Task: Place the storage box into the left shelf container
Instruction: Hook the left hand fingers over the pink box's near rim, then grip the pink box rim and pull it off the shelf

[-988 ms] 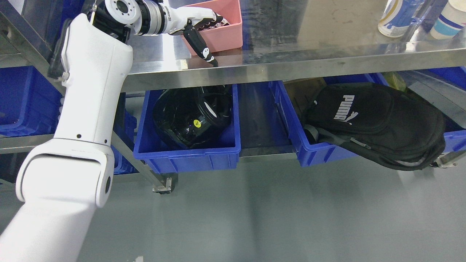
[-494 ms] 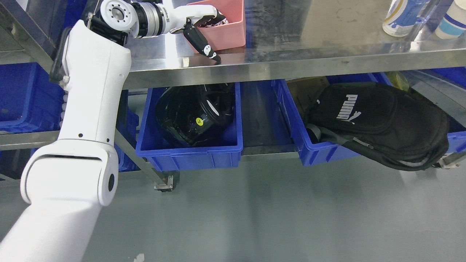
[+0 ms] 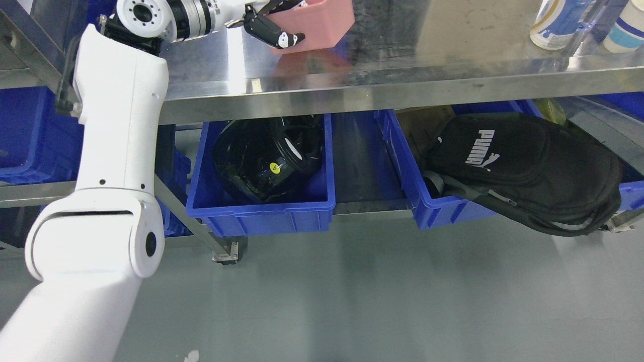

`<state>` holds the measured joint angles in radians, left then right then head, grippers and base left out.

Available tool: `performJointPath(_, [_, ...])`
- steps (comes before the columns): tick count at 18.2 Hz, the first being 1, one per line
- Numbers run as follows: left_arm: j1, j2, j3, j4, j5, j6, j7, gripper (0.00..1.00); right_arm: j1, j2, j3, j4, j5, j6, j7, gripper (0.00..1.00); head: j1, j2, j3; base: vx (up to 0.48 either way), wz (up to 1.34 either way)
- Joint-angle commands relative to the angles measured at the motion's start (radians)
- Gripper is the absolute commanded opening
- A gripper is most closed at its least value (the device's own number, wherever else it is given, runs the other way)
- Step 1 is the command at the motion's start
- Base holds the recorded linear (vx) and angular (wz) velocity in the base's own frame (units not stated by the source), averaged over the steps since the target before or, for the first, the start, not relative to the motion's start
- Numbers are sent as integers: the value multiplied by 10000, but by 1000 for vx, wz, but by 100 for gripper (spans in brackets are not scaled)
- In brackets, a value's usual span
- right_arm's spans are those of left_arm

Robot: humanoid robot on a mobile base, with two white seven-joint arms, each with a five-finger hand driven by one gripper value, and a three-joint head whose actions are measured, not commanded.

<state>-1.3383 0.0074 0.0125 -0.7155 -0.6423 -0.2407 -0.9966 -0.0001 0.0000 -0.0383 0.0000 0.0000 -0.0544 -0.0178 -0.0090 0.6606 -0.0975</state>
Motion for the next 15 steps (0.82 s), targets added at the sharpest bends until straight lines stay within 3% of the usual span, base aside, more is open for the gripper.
performJointPath(1, [-178, 100, 1254, -1234, 103, -170, 41, 0, -183, -175, 0, -174, 0, -8, -6, 99, 0, 0, 0, 0, 0])
performJointPath(7, [678, 100, 2312, -2796, 318, -2666, -143, 1, -183, -175, 0, -174, 0, -8, -6, 99, 0, 0, 0, 0, 0])
performJointPath(12, [2458, 100, 2375, -5832, 318, -2900, -113, 1, -183, -175, 0, -174, 0, -8, -6, 99, 0, 0, 0, 0, 0])
performJointPath(15, [2829, 100, 2360, -6802, 318, -2900, -97, 1, -183, -175, 0, -174, 0, -8, -6, 99, 0, 0, 0, 0, 0])
